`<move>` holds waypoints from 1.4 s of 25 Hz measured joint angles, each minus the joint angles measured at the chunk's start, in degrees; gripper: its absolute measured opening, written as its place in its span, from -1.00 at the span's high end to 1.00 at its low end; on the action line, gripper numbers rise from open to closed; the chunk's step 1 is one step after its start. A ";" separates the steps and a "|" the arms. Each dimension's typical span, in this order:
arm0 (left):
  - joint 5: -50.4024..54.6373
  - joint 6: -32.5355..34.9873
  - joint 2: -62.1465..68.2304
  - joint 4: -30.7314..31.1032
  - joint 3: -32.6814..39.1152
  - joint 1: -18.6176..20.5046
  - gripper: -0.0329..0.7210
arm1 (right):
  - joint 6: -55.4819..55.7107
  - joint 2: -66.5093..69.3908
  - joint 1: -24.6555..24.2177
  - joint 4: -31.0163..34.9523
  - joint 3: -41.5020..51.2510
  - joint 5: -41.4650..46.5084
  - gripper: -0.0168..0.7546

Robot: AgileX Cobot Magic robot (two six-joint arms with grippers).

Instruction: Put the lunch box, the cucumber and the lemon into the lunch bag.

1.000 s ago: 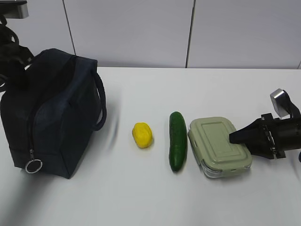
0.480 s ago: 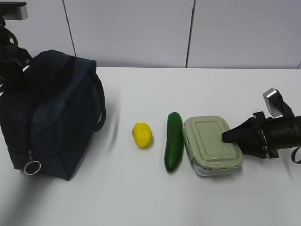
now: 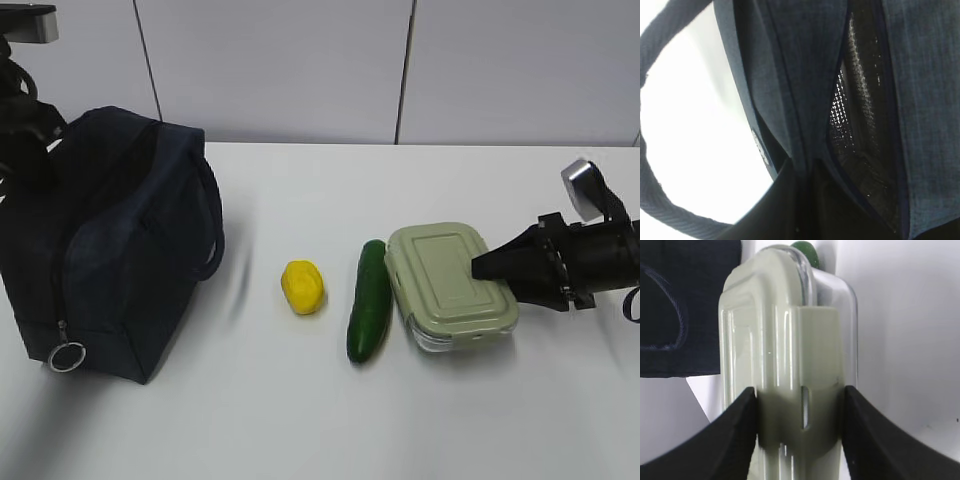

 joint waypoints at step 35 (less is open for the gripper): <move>-1.75 -2.35 0.00 0.41 -1.24 -9.72 0.91 | 9.34 -12.38 14.86 3.33 -9.82 1.53 -0.04</move>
